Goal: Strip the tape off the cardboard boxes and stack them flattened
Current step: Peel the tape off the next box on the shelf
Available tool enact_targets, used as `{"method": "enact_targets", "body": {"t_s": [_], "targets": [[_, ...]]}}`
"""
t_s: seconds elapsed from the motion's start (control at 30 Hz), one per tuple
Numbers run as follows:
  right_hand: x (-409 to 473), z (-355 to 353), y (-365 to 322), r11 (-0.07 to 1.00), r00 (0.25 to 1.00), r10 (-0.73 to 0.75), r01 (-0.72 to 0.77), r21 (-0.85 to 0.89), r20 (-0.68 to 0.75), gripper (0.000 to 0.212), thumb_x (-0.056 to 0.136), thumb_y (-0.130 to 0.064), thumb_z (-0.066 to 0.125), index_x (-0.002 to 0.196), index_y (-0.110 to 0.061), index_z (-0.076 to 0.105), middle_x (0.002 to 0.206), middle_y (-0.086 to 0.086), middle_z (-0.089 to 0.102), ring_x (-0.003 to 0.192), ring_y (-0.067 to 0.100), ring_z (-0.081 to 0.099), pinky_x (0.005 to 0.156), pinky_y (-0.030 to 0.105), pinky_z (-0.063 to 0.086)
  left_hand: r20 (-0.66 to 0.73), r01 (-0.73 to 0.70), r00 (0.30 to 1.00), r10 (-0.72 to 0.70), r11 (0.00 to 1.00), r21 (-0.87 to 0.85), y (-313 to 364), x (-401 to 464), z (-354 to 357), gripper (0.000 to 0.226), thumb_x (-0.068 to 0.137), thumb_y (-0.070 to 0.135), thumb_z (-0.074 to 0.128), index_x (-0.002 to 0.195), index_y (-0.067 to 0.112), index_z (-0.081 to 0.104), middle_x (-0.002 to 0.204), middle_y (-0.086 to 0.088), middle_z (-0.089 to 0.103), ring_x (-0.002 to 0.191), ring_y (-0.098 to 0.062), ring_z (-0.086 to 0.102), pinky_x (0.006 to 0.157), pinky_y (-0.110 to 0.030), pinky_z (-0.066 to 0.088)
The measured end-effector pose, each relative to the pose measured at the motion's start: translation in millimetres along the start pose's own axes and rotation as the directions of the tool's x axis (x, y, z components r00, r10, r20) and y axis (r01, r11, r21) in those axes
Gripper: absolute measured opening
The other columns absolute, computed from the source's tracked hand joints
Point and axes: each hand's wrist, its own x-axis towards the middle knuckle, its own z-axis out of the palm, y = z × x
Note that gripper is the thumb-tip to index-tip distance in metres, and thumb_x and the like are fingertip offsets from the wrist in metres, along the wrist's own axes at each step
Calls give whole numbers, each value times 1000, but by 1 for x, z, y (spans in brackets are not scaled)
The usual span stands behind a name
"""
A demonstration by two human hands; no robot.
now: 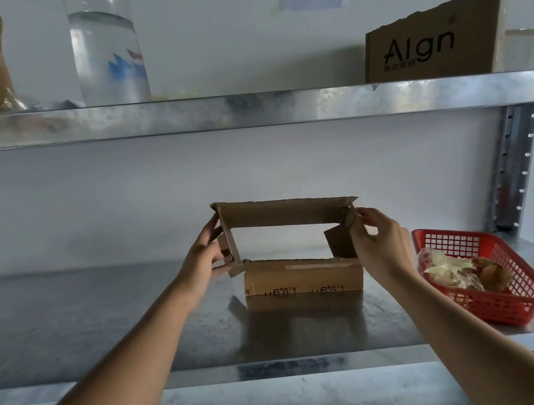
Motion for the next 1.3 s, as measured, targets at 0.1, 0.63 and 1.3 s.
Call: {"method": "enact_targets", "body": {"t_s": [0.1,0.63,1.3], "targets": [[2,-4,3,998,999,23,-21,55,-40,34,90,-36,35,60,-36,52,48,-14,48,47,7,38,43,25,24,-50,13,999,-7,992,125,-12,4,-8,108,85,-18,66,159,48,23,149,21,43,103,-12,72,76,-32,63],[11,-27,17,872,997,30,9,489,-72,35,97,-43,41,111,-37,73,100,-3,78,101,30,72,88,62,57,-360,-158,903,233,962,224,-24,37,6,100,45,72,95,110,33,29,114,11,60,104,-3,64,87,-29,55],[-70,14,14,997,998,-68,68,-43,15,98,75,-75,71,157,-46,27,93,-11,77,74,8,73,59,23,61,-344,40,919,192,823,567,-18,4,-36,77,70,81,72,129,49,36,121,0,50,102,-27,59,83,-46,55]]}}
